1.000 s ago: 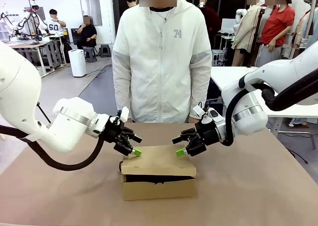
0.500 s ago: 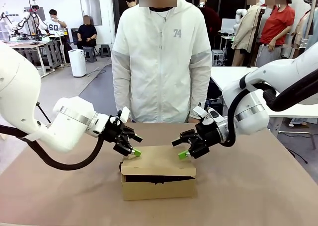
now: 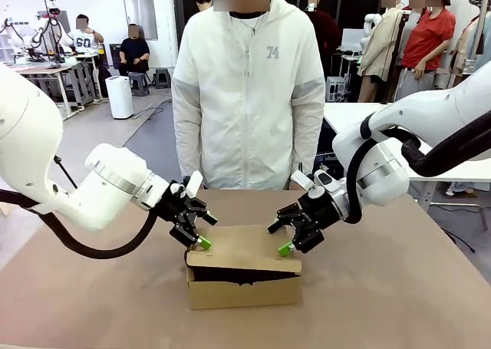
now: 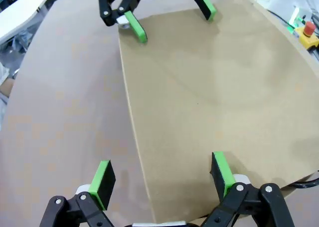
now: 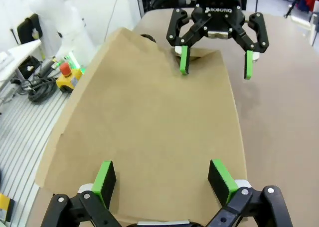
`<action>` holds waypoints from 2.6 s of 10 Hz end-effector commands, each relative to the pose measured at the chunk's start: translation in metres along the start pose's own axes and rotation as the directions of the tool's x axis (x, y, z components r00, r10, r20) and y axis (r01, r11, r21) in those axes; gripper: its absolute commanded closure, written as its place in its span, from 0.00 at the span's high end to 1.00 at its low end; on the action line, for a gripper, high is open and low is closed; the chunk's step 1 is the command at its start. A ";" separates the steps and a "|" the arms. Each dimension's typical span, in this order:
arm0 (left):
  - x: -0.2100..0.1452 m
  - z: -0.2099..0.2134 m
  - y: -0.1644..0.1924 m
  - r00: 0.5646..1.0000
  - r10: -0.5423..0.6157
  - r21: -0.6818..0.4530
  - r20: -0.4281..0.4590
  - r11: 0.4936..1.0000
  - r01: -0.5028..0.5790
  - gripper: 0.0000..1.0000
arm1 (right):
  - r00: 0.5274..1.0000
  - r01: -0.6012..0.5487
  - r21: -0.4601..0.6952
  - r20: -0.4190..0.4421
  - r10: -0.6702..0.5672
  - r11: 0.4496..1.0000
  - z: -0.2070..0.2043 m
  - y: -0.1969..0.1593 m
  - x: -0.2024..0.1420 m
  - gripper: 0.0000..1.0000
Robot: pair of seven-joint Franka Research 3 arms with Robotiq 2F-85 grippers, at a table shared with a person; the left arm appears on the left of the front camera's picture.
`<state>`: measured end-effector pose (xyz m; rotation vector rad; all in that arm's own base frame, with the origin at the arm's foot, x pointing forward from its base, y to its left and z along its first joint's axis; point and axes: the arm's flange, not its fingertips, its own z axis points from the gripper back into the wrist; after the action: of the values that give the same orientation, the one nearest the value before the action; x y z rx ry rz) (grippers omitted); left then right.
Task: Pack the items into the box.
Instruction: Close the Mailer Box.
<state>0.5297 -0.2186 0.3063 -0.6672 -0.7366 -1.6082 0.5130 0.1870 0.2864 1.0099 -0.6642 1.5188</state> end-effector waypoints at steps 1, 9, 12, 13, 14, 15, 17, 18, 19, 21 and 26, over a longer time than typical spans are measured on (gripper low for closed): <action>-0.002 0.000 -0.004 1.000 -0.005 -0.017 -0.029 1.000 0.004 1.00 | 0.998 0.000 -0.022 -0.055 -0.001 1.000 -0.007 -0.002 -0.006 1.00; 0.003 0.065 -0.055 0.901 0.187 -0.233 0.392 0.967 -0.100 1.00 | 0.836 0.308 0.334 0.351 -0.421 0.891 0.082 0.020 0.030 1.00; -0.017 0.128 -0.075 0.469 0.619 -0.519 0.629 0.785 -0.339 1.00 | 0.572 0.574 0.457 0.371 -0.732 0.680 0.145 0.043 0.023 1.00; -0.027 0.152 -0.083 0.294 0.692 -0.557 0.660 0.713 -0.426 1.00 | 0.505 0.651 0.469 0.319 -0.802 0.597 0.169 0.053 0.012 1.00; -0.039 0.168 -0.091 0.144 0.775 -0.599 0.615 0.578 -0.555 1.00 | 0.444 0.731 0.455 0.249 -0.861 0.508 0.190 0.067 -0.004 1.00; -0.055 0.176 -0.096 0.010 0.848 -0.642 0.531 0.409 -0.648 1.00 | 0.418 0.782 0.420 0.193 -0.888 0.460 0.206 0.080 -0.017 1.00; -0.085 0.184 -0.116 -0.088 0.925 -0.679 0.371 0.206 -0.705 1.00 | 0.349 0.841 0.342 0.250 -0.903 0.420 0.236 0.103 -0.033 1.00; -0.097 0.188 -0.123 -0.078 0.928 -0.680 0.364 0.207 -0.704 1.00 | 0.321 0.866 0.288 0.305 -0.897 0.408 0.248 0.105 -0.043 1.00; -0.101 0.184 -0.108 0.147 0.866 -0.608 0.477 0.447 -0.656 1.00 | 0.378 0.812 0.380 0.238 -0.895 0.444 0.234 0.094 -0.042 1.00; -0.101 0.184 -0.108 0.147 0.866 -0.608 0.477 0.447 -0.656 1.00 | 0.378 0.812 0.380 0.238 -0.895 0.444 0.234 0.094 -0.042 1.00; -0.101 0.184 -0.108 0.147 0.866 -0.608 0.477 0.447 -0.656 1.00 | 0.378 0.812 0.380 0.238 -0.895 0.444 0.234 0.094 -0.042 1.00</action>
<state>0.4423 -0.0015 0.3340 -1.6692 -0.5399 -0.3092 0.4747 -0.0512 0.3682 1.5269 -0.1331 0.3878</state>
